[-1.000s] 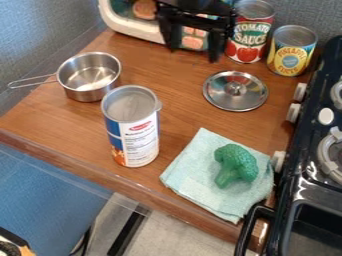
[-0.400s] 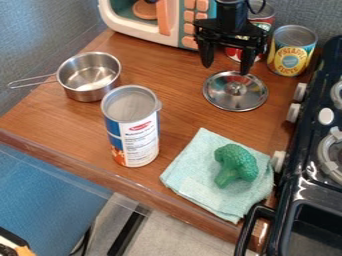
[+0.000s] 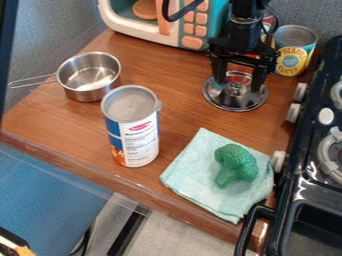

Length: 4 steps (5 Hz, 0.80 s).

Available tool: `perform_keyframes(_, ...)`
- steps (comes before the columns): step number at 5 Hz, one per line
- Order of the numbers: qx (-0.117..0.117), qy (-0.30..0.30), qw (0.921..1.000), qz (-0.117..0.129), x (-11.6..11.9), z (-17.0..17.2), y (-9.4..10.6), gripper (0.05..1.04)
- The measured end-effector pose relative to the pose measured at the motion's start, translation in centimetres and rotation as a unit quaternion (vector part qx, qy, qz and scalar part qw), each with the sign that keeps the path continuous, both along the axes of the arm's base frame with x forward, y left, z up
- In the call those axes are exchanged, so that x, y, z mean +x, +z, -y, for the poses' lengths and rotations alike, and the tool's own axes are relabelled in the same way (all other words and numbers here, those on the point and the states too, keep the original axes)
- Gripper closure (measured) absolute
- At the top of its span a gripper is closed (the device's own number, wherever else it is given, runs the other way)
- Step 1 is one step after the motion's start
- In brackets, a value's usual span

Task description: Put a silver lid on the silver pot

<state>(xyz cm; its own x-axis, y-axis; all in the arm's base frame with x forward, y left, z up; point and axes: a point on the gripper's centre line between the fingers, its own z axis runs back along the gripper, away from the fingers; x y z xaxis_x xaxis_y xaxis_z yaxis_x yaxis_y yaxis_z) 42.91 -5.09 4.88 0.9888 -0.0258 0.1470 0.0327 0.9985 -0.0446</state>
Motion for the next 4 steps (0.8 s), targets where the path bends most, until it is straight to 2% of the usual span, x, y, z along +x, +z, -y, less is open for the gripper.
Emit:
perform_keyframes(1, -0.003, 0.002, 0.9999, -0.014, -0.09, 0.25, -1.23, 0.117)
perform_keyframes(2, -0.001, 0.002, 0.9999, -0.011, 0.1, 0.21, -1.24, 0.391)
perform_keyframes(3, 0.0, 0.0, 0.9999, -0.01, 0.14, 0.24, -1.16, 0.717)
perform_keyframes(4, 0.0, -0.001, 0.9999, -0.011, 0.16, 0.24, -1.06, 0.802)
